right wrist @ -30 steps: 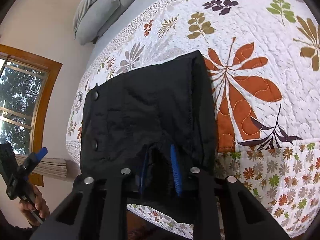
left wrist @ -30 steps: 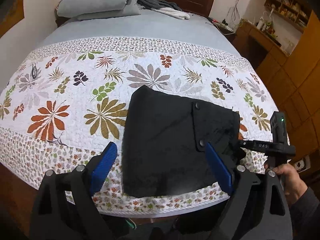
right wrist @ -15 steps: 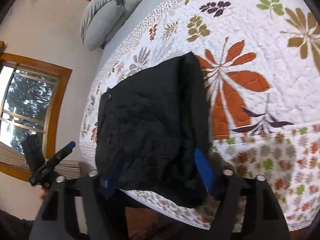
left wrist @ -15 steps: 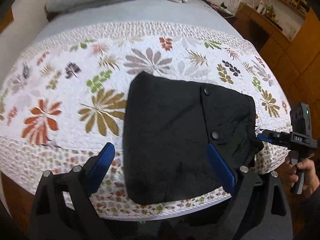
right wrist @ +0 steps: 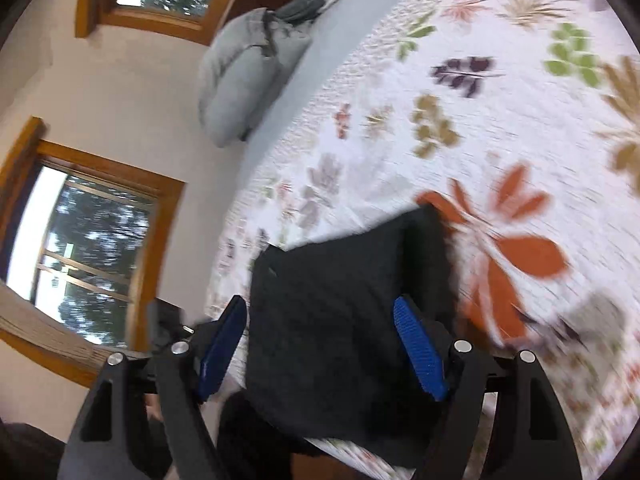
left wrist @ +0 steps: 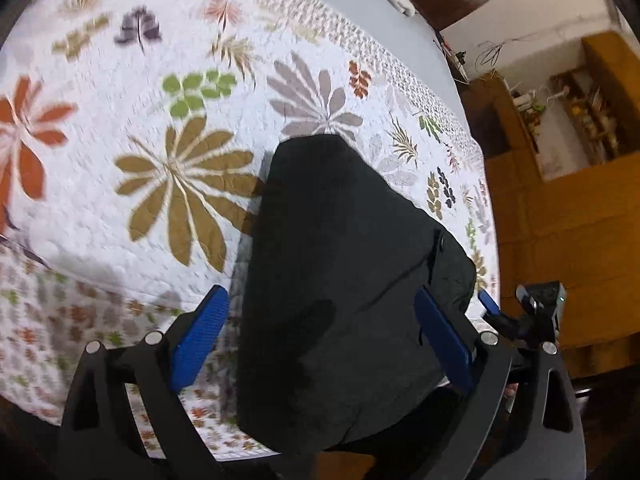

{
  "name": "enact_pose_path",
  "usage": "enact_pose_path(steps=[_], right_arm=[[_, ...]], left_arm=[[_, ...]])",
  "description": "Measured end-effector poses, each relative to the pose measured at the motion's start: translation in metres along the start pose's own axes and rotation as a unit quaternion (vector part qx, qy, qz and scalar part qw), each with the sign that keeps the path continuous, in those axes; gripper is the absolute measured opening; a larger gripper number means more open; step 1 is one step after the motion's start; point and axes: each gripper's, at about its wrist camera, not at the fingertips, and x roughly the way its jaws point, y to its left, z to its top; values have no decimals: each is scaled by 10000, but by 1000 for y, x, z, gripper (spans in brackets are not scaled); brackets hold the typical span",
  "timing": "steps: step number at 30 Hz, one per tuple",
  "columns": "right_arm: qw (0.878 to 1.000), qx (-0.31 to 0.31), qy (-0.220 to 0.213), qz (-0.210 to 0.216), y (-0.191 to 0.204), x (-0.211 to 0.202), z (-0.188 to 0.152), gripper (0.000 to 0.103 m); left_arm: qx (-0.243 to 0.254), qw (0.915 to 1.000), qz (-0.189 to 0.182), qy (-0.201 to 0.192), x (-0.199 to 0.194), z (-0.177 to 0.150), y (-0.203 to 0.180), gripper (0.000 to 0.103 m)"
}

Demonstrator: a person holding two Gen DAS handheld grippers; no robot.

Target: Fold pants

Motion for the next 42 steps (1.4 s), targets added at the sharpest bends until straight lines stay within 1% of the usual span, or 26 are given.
enact_pose_path(steps=[1,3,4,5,8,12,15,16,17,19,22,25,27,31,37,40,42], right_arm=[[10000,2,62,-2,-1,9,6,77],[9991,128,268,-303,-15,29,15,76],[9986,161,328,-386,-20,34,16,76],[9977,205,402,-504,-27,39,16,73],[9976,307,450,-427,-32,38,15,74],[9982,328,299,-407,-29,13,8,85],[9976,355,306,-509,-31,-6,-3,88],[9970,380,356,-570,-33,-9,-8,90],[9962,428,432,-627,-36,-11,-14,95],[9931,599,720,-702,-47,-9,-27,96],[9888,836,1055,-642,-62,-2,-37,96],[9881,839,1193,-498,-67,5,-39,98],[9878,887,1237,-322,-71,8,-39,100],[9857,1064,1307,-53,-79,17,-37,100],[9828,1102,1476,152,-84,26,-30,100],[9814,1053,1596,183,-81,28,-30,100],[9799,1019,1700,204,-78,38,-28,100]], left_arm=[[-73,10000,-35,45,5,1,4,94],[-222,9995,-139,150,13,2,12,93],[-289,9992,-183,186,17,2,16,93],[-345,9989,-238,225,20,1,19,93],[-426,9980,-333,313,25,2,27,93],[-475,9969,-503,381,24,7,35,94],[-538,9945,-719,540,28,10,41,94],[-558,9935,-789,605,30,11,42,95],[-573,9922,-872,688,33,11,44,95],[-537,9905,-966,822,40,11,46,95],[-449,9863,-1167,1078,54,12,46,95],[-285,9839,-1309,1181,61,16,43,95],[-320,9800,-1487,1283,67,19,45,95],[-501,9755,-1691,1319,75,28,56,95],[-625,9717,-1774,1426,87,36,64,95],[-542,9686,-1900,1508,91,37,60,95],[-461,9653,-1982,1635,97,34,55,95]])
